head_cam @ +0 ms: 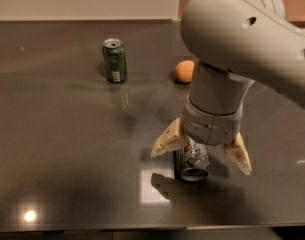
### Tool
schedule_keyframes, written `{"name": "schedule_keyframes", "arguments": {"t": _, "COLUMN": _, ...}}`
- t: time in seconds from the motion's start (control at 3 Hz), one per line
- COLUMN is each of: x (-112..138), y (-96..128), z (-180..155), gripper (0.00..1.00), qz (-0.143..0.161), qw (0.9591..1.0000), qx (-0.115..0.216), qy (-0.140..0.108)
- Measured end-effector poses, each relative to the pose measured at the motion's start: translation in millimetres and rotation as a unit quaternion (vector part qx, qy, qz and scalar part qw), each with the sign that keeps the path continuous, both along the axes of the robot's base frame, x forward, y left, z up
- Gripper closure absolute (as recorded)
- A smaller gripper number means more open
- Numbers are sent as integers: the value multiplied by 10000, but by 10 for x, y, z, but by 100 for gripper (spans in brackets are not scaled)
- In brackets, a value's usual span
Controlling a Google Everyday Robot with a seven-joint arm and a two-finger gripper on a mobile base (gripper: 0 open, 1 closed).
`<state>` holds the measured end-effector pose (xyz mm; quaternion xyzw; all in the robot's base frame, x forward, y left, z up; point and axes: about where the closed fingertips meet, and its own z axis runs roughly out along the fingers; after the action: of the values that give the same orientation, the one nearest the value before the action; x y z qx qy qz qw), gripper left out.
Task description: Place 7up can upright
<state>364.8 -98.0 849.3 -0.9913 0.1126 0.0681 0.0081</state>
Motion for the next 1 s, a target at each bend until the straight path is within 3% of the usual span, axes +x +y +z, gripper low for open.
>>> {"name": "schedule_keyframes", "arguments": {"t": 0.67, "x": 81, "y": 65, "z": -197, "gripper": 6, "qz": -47, "qw": 9997, "qx": -235, "qy": -54}}
{"name": "schedule_keyframes", "arguments": {"t": 1.0, "x": 150, "y": 99, "z": -179, "gripper": 24, "qz": -119, "qw": 9996, "qx": -263, "qy": -48}}
